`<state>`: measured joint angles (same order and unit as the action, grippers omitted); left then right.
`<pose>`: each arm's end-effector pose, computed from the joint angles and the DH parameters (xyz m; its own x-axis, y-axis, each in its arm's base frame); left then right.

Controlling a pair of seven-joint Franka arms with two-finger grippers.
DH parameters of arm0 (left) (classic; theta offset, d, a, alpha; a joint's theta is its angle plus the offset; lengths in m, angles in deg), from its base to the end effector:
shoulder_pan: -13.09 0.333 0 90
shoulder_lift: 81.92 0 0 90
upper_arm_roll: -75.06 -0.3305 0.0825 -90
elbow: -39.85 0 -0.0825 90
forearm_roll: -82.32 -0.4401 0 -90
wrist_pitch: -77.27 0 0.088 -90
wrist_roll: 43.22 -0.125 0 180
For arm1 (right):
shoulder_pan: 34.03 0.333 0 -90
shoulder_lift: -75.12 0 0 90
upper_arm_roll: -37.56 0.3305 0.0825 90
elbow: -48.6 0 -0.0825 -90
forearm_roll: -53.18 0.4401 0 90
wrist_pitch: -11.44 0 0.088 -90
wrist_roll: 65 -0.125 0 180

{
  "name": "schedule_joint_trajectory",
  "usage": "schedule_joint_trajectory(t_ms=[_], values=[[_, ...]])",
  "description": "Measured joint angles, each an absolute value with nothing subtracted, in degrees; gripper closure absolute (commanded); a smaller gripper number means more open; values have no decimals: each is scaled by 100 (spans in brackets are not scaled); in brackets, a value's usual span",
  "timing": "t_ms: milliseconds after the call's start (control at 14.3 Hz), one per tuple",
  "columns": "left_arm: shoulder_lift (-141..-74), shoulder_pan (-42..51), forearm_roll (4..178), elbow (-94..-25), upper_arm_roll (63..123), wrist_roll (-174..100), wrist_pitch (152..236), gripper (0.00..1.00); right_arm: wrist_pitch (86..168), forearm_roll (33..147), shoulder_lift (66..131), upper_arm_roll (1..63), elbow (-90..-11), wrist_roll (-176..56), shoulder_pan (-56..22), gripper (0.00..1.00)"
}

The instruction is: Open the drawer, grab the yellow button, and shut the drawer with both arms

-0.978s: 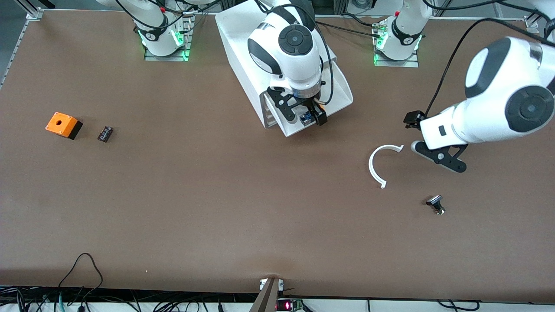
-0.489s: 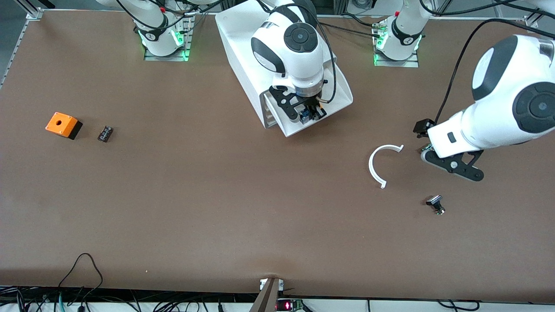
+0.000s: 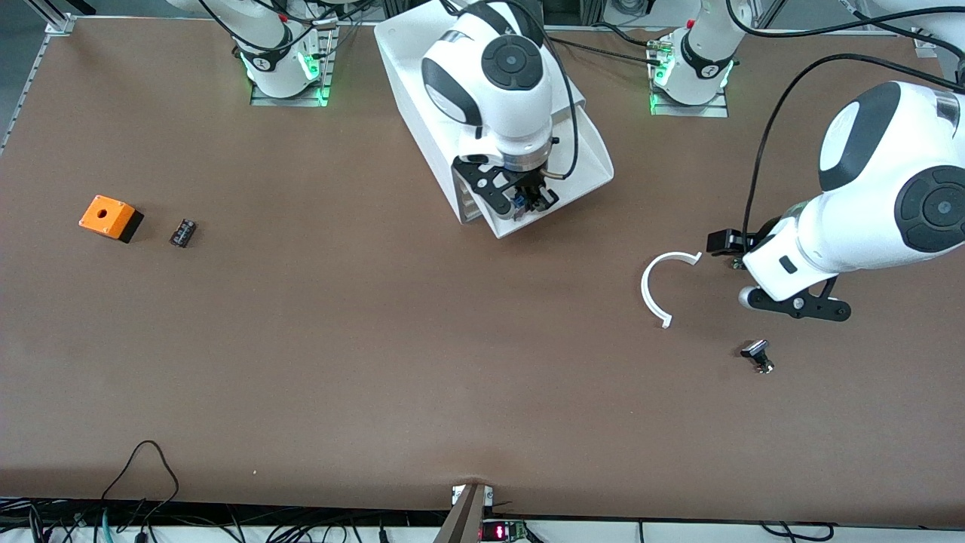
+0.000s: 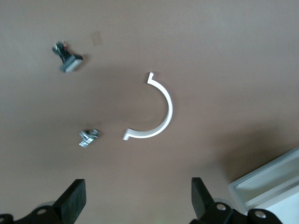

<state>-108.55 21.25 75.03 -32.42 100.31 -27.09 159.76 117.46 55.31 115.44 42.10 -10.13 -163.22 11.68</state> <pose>0.7017 -0.1358 0.4830 0.9679 0.0025 -0.2513 0.0015 -1.0000 -0.0040 0.5416 0.6246 0.4319 0.6477 -0.7547 -0.1044 -0.7617 -0.6388 -0.1082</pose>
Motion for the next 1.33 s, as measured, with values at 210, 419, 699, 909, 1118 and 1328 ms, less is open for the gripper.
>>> schedule_joint_trajectory(t_ms=[210,419,699,909,1118,1328], values=[[-10905,2120,7698,-3509,10078,-1406,16389,2,11552,5873,11409,4238,-659,-15809,657,100],[-10912,2087,7773,-3901,10326,-517,16751,7,10741,5926,11254,4233,-601,-13997,194,100],[-10881,2024,7774,-4476,10691,537,17344,7,9870,5864,11166,4082,-692,-11109,-605,100],[-10785,2015,7772,-4877,11015,1123,17570,8,9966,5505,11146,3545,-1119,-9211,-817,100],[-10608,2003,7771,-5425,11094,1235,18140,8,10602,5425,11055,2943,-1939,-8049,-818,100],[-10457,1997,7771,-5972,11348,1273,18498,8,12064,5425,10607,2353,-3539,-7003,-827,100]])
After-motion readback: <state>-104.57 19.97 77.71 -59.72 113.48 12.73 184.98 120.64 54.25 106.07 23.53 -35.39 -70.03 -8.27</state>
